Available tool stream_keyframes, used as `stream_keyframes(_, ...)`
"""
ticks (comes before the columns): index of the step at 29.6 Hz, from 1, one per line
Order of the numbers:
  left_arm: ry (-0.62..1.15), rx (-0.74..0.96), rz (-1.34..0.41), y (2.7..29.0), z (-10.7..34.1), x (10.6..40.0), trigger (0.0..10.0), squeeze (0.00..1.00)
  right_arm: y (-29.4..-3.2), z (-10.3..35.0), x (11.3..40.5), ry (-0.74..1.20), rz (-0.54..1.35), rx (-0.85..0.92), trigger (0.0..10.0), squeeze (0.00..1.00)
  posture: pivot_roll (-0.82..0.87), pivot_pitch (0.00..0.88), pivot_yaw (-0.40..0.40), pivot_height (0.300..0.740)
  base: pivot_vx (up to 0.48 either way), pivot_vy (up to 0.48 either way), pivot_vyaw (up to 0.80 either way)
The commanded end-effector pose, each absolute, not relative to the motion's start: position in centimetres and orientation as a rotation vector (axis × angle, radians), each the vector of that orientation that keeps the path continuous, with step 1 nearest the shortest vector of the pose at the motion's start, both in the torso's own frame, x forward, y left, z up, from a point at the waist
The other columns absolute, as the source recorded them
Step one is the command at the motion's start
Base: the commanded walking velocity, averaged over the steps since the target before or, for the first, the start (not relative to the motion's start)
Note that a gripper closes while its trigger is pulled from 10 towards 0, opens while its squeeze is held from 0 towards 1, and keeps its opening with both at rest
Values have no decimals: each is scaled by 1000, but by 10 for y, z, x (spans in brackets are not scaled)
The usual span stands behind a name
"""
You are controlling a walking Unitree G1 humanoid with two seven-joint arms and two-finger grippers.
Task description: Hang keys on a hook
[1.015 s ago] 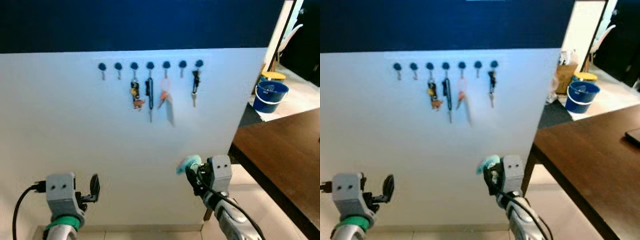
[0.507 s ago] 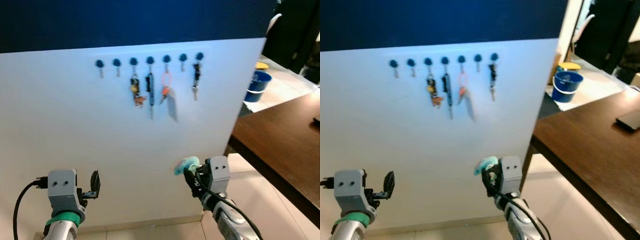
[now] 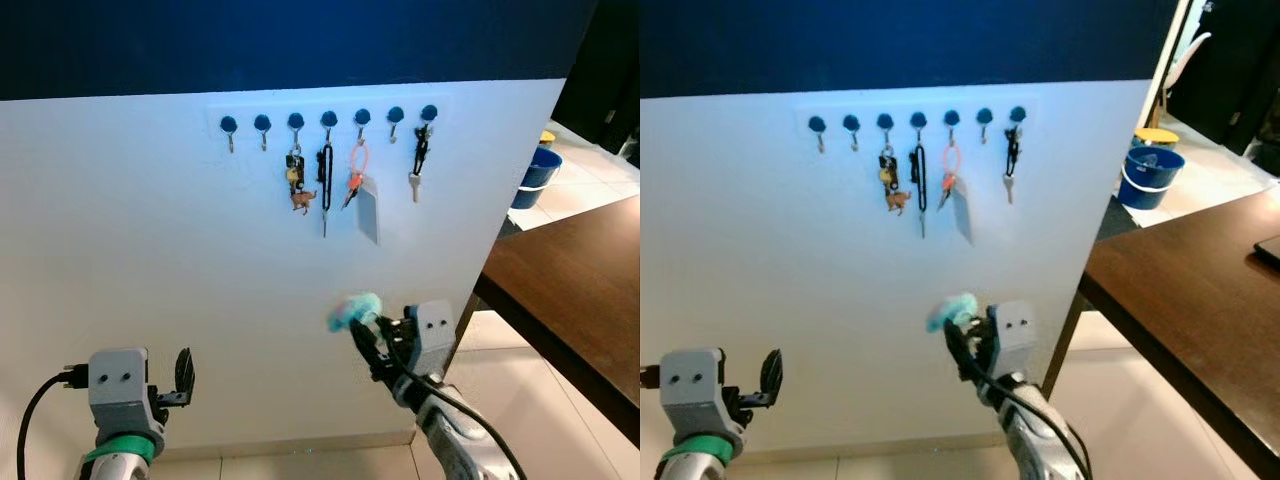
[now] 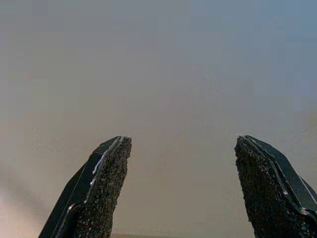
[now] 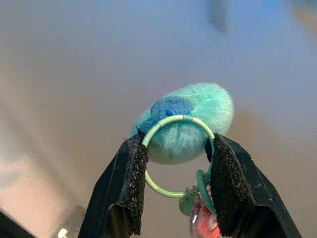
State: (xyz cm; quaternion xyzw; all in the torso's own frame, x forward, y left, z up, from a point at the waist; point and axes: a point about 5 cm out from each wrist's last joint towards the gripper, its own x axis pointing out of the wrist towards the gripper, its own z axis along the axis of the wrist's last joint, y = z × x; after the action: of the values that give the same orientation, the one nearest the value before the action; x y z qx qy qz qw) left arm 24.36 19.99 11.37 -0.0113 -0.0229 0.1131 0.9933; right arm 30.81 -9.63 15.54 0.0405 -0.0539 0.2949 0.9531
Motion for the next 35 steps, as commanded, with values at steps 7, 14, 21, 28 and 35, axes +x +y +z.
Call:
stream_keyframes(7, -40, -19, 270, 208, 111, 237, 10000, 0, -59, 192, 299, -223, 900, -17, 10000, 0, -204, 15, 107, 740, 0, 0, 0)
stream_keyframes(14, -48, -20, 290, 209, 112, 235, 10000, 0, -52, 243, 308, -525, 835, -200, 10000, 0, -200, 22, 104, 740, 0, 0, 0)
stream_keyframes(21, -59, -22, 316, 213, 115, 235, 10000, 0, -45, 312, 308, -863, 698, -235, 10000, 0, -196, 24, 102, 740, 0, 0, 0)
stream_keyframes(28, -59, -26, 329, 213, 114, 236, 10000, 0, -29, 272, 304, -769, 855, -380, 10000, 0, -200, 24, 97, 740, 0, 0, 0)
stream_keyframes(35, -67, -29, 317, 211, 116, 239, 10000, 0, -37, 300, 328, -847, 711, -345, 10000, 0, -210, 16, 107, 740, 0, 0, 0)
